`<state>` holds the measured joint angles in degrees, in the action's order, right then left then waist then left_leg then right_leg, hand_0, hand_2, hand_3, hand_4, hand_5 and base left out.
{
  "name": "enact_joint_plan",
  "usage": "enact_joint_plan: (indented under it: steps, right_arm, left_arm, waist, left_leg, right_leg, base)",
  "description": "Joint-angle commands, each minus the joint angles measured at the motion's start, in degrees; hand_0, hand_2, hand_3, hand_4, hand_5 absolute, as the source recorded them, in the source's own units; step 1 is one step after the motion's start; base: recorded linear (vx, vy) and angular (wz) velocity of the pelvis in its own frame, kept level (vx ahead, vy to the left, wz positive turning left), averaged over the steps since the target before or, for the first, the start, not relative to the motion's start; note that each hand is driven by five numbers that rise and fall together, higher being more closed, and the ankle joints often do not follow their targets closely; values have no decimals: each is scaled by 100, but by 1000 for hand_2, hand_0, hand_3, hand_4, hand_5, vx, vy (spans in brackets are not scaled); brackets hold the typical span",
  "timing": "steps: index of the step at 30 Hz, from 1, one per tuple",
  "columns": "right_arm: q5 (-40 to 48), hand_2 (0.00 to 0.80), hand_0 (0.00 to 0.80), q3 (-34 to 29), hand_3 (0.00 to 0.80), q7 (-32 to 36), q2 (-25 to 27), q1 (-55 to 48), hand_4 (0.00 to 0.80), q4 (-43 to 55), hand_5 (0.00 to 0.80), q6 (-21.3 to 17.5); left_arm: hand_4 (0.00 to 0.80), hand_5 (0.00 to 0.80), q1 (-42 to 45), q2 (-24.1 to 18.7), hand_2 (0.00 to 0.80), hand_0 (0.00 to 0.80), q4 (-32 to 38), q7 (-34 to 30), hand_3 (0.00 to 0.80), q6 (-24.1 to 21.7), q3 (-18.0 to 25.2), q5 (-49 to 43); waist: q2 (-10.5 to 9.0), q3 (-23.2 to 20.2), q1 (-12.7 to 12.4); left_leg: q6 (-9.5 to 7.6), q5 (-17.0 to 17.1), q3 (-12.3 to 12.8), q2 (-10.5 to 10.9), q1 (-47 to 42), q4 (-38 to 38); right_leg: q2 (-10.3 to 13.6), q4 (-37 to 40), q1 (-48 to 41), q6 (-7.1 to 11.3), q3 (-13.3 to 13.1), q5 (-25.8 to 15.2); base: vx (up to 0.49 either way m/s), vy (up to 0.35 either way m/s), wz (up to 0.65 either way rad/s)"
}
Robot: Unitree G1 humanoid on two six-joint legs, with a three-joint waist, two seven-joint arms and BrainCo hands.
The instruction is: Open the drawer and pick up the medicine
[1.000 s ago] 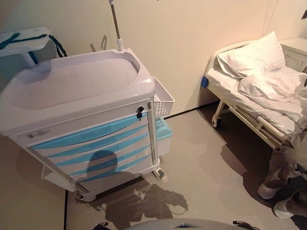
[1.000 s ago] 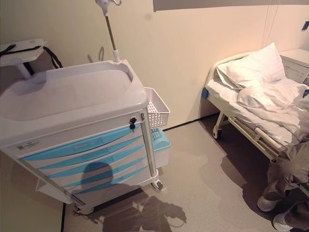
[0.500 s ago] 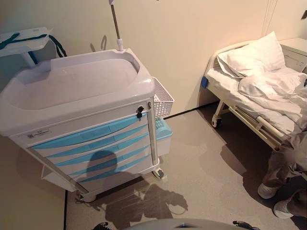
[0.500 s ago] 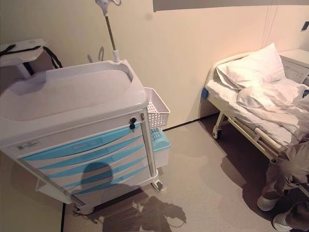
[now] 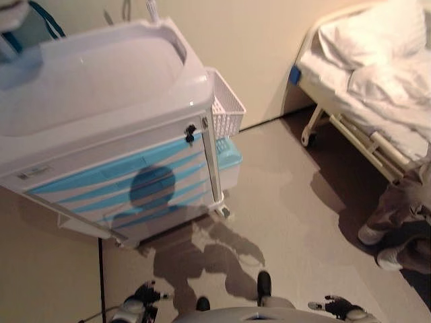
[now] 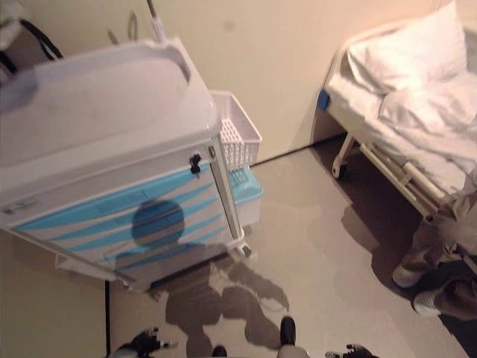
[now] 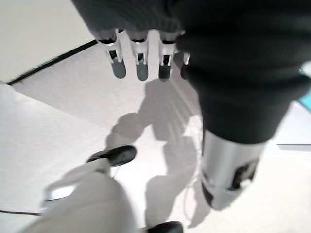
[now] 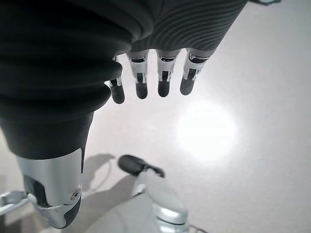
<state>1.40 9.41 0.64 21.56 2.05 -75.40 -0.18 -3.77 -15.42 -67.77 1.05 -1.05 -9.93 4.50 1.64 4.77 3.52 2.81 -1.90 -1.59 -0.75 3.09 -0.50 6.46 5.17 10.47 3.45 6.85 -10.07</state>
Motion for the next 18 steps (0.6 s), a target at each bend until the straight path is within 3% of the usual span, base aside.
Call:
enact_joint_plan:
  steps: [1,4,8,18]
  right_arm:
    - [178,0,0,192,0,-163,103,376,0,-206,0,-129]
    - [258,0,0,200,0,-187,130,464,0,-103,0,-151]
    - [265,0,0,175,0,-188,136,428,0,-86,0,-167]
    - [330,0,0,289,0,-263,164,552,0,78,0,-196]
  left_arm:
    - [0,0,-446,-353,0,0,416,177,0,-255,183,661]
    - [0,0,-731,-497,0,0,909,281,0,-339,204,966]
    - [0,0,-1022,-617,0,0,1216,424,0,-409,349,1341]
    - [0,0,-1492,-583,0,0,2250,733,0,-733,616,2379]
  waist:
    - [-307,368,92]
    - [-367,670,127]
    - [-383,602,174]
    - [-418,547,238]
  left_leg:
    - [-159,440,-61,182,883,168]
    - [-177,254,-82,267,1575,998]
    - [-169,56,-172,353,2355,1733]
    - [-189,-9,-255,355,3303,2281]
  right_leg:
    - [-46,-599,262,315,-64,369]
    - [-8,-1380,915,215,-58,620]
    - [21,-2058,1610,147,-64,819]
    - [25,-2670,2562,78,-88,974]
  base:
    - [-274,16,-1]
    - [-240,1,5]
    - [-103,-19,8]
    - [-82,-10,2]
